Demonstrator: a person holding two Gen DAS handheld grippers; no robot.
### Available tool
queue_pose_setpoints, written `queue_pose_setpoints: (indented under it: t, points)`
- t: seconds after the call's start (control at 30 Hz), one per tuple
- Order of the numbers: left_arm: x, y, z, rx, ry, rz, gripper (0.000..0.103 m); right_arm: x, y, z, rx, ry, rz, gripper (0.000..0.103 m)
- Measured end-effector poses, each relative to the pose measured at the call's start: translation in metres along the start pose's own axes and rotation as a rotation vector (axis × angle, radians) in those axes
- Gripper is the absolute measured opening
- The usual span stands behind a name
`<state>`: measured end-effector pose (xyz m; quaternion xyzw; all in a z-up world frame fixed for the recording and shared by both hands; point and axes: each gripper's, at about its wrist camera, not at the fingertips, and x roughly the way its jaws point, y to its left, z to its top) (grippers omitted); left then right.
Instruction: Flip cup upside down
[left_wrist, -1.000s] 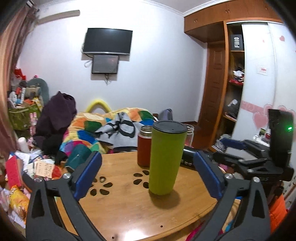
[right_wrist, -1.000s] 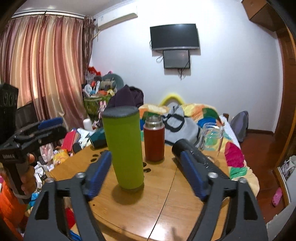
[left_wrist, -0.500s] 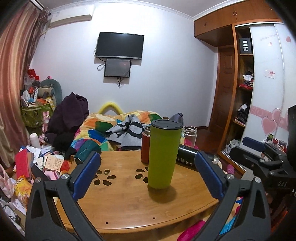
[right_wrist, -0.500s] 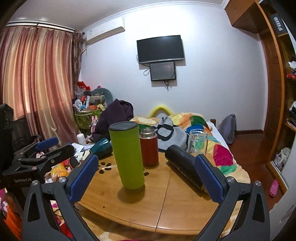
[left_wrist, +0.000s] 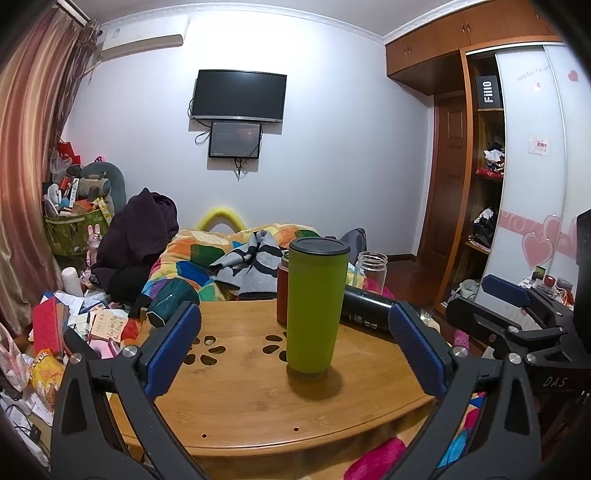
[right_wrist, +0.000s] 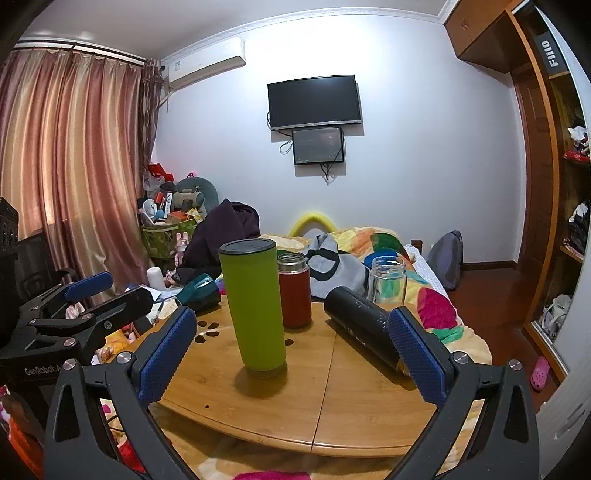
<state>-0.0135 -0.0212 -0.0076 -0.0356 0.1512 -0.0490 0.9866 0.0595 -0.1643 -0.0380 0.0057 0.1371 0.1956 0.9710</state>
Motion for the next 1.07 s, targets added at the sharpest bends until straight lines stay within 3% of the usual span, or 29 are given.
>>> queue_pose_setpoints:
  t: [1.07]
  points:
    - [0.0028, 0.0071, -0.0028, -0.020, 0.025, -0.019, 0.103, 0.0021, -0.0041, -0.0005, 0.022, 0.009, 0.004, 0.103]
